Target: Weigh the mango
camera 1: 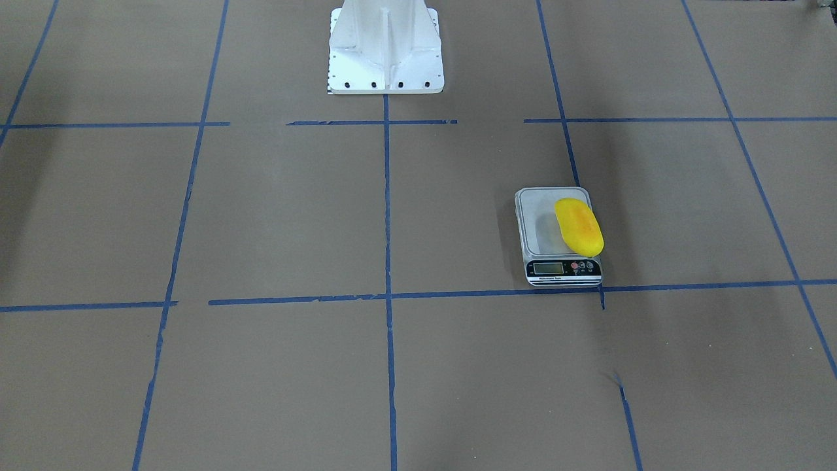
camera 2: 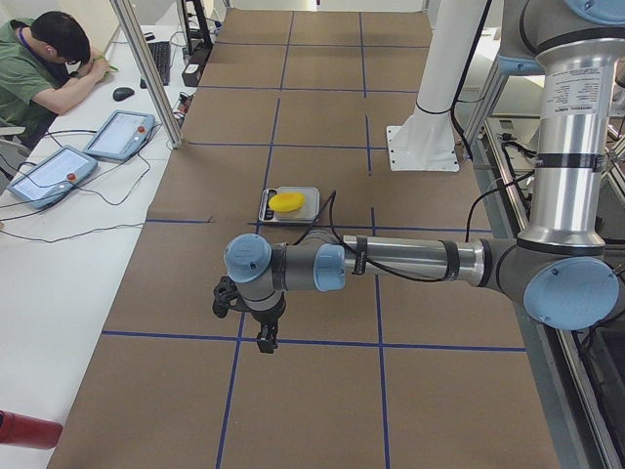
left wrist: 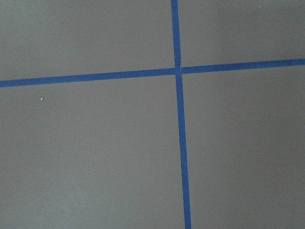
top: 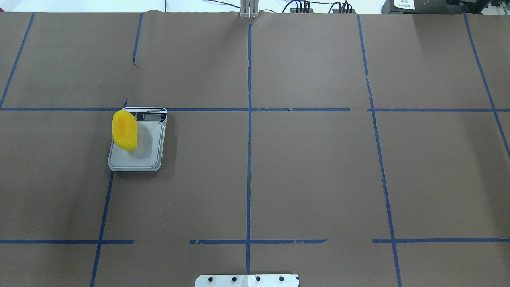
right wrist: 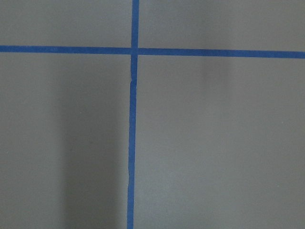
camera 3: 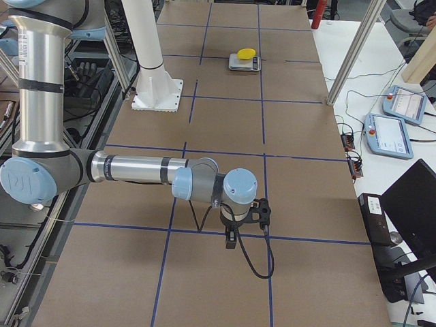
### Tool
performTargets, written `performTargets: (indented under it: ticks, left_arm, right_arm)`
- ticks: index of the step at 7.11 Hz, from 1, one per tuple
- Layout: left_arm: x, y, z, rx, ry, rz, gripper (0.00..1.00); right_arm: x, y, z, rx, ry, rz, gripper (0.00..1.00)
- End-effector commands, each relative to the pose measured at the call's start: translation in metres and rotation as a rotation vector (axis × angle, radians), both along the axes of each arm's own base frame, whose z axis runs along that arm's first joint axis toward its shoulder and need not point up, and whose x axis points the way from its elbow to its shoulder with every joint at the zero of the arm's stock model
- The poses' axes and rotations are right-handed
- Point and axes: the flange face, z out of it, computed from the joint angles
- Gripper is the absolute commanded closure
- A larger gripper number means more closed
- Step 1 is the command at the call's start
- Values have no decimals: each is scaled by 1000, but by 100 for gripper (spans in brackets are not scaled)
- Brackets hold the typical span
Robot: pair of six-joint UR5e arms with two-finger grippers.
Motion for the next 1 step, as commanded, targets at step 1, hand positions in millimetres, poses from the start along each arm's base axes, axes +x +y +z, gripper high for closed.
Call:
performTargets:
  ticks: [1]
  left_arm:
    - [-2, -1, -3, 5, 0, -4, 0]
  right_arm:
    - [0, 1, 1, -2, 0, 0, 0]
